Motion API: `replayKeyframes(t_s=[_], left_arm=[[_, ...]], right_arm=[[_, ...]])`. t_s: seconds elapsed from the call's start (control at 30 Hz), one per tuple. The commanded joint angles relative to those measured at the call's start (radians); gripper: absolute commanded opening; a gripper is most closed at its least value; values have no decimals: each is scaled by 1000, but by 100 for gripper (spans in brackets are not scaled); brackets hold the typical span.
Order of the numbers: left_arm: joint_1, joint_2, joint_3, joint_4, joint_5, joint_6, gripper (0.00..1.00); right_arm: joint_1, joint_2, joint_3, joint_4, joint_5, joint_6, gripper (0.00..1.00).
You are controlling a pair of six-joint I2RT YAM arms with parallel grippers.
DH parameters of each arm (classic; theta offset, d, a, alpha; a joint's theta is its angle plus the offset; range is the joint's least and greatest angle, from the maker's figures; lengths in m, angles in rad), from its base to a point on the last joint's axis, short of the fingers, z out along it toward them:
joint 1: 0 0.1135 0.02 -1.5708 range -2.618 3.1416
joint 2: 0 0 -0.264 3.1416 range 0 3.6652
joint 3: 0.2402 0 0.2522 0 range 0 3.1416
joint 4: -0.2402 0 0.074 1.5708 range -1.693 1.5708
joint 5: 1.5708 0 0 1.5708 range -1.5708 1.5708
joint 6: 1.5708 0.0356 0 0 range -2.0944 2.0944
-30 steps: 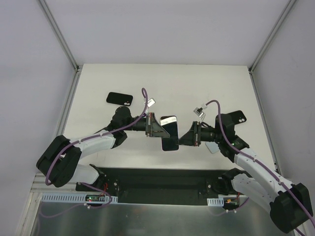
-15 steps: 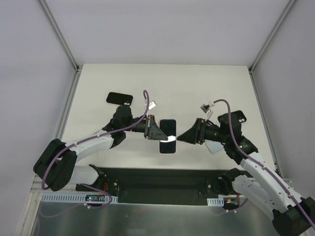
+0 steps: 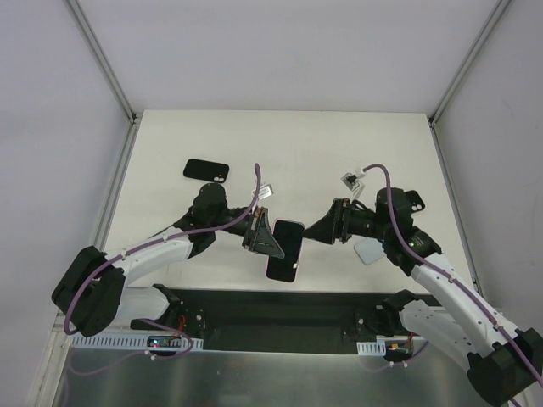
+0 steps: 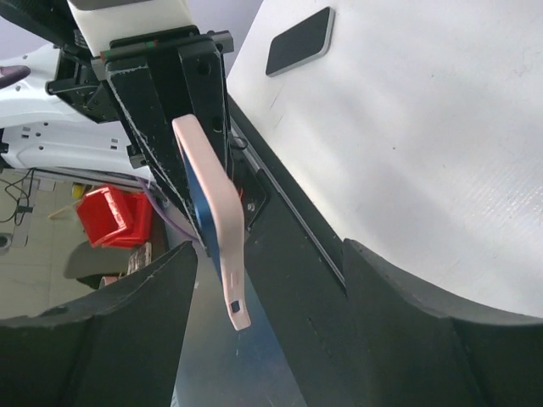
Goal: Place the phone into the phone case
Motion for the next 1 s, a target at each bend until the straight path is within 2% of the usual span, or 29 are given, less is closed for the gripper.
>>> replayKeyframes(t_s=[0.0, 0.1, 0.23, 0.3, 0.37, 0.4, 0.5, 0.63, 0.7, 0.83, 0.97], left_arm=[[-16, -28, 11, 62, 78, 34, 0], [-16, -19, 12, 64, 80, 32, 0], [-16, -3, 21, 55, 72, 22, 0], [-16, 6, 30, 27, 54, 25, 0], [-16, 18, 47, -60, 24, 55, 0], [-14, 38, 78, -138, 3, 99, 0], [-14, 61, 101, -201, -29, 115, 0], [-14, 77, 133, -305, -75, 161, 0], [-13, 90, 153, -372, -101, 190, 0], [-14, 83, 155, -363, -101, 190, 0], [-16, 93, 169, -364, -95, 180, 0]], right_arm=[[1, 40, 54, 137, -79, 28, 69], [1, 66, 65, 180, -97, 53, 62], [10, 80, 88, 202, -113, 71, 44], [15, 80, 86, 213, -114, 77, 40], [33, 83, 85, 217, -104, 83, 28], [39, 87, 89, 216, -113, 82, 16], [42, 89, 109, 176, -108, 45, 4], [44, 93, 135, 113, -101, 17, 2], [56, 96, 140, 113, -119, 16, 6], [70, 103, 128, 113, -121, 4, 16], [90, 112, 117, 107, -114, -35, 14]])
